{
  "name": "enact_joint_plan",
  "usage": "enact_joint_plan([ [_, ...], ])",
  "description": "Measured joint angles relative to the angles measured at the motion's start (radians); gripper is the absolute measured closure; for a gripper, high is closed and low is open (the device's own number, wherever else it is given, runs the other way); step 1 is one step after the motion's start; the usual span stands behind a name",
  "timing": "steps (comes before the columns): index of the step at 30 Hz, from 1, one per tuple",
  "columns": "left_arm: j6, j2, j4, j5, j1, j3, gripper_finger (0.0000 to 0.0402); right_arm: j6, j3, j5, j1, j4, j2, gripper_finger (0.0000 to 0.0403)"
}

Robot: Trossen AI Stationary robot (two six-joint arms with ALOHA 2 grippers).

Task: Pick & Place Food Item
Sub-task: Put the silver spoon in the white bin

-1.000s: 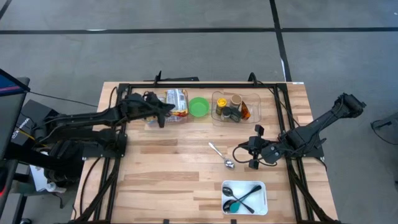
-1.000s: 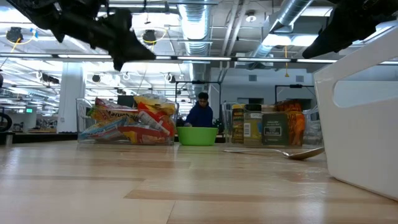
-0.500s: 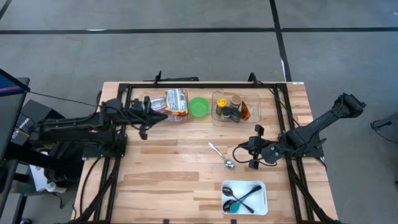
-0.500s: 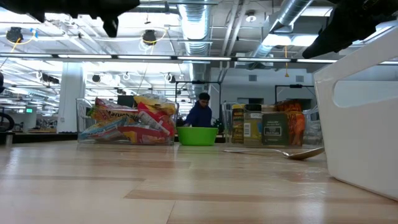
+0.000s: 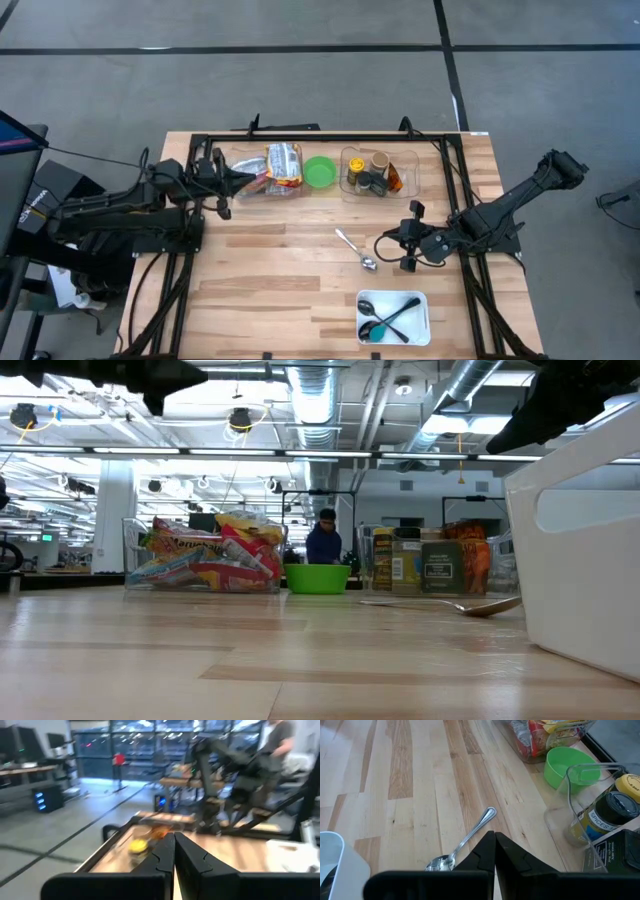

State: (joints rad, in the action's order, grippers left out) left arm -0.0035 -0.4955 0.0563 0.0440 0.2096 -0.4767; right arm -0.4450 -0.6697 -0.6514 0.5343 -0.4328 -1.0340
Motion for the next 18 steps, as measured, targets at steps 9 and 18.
enact_joint_plan([
  [9,-0.001,0.068,-0.152,0.039,0.0,0.0,0.04,0.0,0.0,0.0,0.0,0.0,0.0,0.0402],
  [18,-0.031,0.124,-0.196,0.034,0.0,0.011,0.04,0.0,0.0,0.0,0.0,0.0,0.0,0.0402],
])
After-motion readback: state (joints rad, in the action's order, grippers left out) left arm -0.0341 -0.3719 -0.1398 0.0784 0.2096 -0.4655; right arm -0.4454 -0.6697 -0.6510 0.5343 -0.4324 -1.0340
